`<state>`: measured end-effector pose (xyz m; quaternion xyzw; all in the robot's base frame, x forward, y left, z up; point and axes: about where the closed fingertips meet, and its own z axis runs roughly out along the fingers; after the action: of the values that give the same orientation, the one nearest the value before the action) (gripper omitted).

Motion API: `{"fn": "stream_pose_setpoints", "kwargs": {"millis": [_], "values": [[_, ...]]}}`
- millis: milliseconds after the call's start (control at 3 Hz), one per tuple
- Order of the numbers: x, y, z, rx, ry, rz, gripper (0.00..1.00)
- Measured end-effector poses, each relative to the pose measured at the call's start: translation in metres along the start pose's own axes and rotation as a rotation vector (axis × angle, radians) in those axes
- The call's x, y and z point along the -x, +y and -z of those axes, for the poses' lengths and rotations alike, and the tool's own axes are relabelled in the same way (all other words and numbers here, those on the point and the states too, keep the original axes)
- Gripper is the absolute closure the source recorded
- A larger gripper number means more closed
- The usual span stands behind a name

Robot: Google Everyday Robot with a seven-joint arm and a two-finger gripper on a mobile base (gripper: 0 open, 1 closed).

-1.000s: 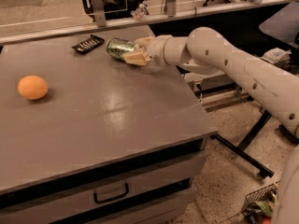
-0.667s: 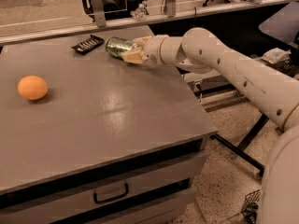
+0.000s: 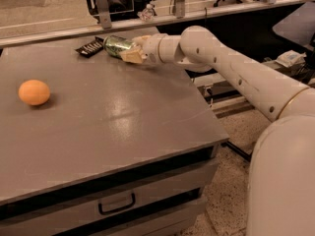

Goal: Move green can near rxbar chocolate

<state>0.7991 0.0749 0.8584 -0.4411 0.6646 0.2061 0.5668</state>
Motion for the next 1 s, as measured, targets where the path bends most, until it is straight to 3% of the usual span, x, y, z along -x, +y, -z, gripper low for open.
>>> {"fn": "stream_pose_setpoints", "kwargs": {"millis": [1000], "values": [[0.0076, 0.0044, -0.0187, 0.022, -0.003, 0.005, 0.06]]}}
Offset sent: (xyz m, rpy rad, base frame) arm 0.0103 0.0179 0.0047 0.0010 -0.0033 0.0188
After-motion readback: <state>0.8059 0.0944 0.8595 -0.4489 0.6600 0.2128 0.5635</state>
